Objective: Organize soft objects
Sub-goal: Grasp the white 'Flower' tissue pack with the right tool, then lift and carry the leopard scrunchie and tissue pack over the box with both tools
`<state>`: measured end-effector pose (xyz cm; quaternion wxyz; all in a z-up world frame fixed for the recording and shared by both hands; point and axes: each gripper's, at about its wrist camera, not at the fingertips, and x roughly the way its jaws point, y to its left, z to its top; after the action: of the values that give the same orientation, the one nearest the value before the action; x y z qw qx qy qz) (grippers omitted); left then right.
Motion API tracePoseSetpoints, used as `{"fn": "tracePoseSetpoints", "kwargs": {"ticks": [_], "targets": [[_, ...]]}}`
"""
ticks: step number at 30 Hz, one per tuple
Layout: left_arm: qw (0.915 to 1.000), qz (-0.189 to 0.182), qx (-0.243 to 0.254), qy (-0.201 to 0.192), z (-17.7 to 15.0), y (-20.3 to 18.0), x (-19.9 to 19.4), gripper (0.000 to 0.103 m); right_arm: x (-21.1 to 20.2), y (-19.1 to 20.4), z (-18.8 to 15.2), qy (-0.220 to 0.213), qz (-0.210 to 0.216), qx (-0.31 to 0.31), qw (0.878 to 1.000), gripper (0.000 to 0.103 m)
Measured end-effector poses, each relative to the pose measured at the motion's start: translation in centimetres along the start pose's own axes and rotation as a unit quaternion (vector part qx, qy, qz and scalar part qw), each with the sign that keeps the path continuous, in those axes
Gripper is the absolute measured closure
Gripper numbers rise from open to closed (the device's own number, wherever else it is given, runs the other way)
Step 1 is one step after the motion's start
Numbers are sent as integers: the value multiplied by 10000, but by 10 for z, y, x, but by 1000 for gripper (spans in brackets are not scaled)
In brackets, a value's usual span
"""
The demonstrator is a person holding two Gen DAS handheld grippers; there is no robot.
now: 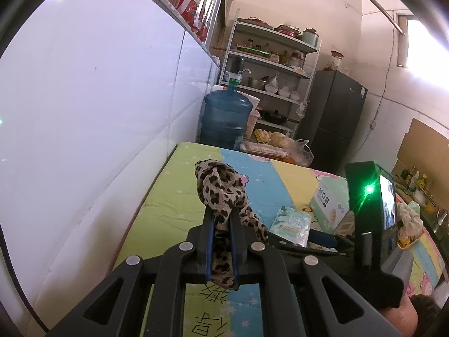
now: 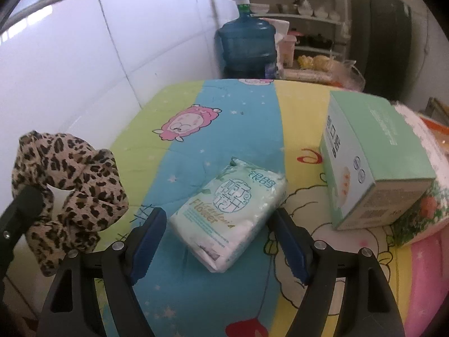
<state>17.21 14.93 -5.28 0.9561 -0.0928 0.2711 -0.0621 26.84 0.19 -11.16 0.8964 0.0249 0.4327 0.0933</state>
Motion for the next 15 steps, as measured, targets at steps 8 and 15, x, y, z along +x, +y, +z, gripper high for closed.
{"fn": "tracePoseSetpoints", "kwargs": {"ticks": [8,15], "targets": [[10000,-23,-40,47,2,3,2,93,-10,1,-5,-198,132,-182,9996,46],[10000,-57,-14,11,3,-1,-2,93,-34,-1,-9,-435,263,-241,9984,46]]}}
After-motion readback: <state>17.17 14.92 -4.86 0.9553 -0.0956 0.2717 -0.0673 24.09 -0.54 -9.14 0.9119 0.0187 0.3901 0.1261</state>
